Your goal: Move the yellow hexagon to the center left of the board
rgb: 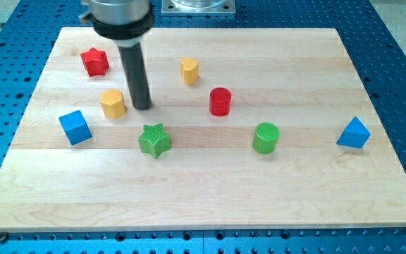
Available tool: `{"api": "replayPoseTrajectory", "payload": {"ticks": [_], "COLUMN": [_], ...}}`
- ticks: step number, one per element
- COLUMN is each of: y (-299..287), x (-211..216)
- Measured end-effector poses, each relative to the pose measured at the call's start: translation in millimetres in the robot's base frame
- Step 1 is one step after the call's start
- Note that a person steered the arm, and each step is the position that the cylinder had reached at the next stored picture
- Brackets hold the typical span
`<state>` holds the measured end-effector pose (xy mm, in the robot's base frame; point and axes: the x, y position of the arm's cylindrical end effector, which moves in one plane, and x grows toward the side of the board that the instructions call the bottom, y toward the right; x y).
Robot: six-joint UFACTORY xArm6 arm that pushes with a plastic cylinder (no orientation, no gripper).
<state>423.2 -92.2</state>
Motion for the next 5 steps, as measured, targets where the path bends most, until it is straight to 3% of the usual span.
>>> {"api": "replayPoseTrajectory", "payload": {"ticks": [2,4,5], "y": [-82,-71,-117], "x": [4,-12,-14]}}
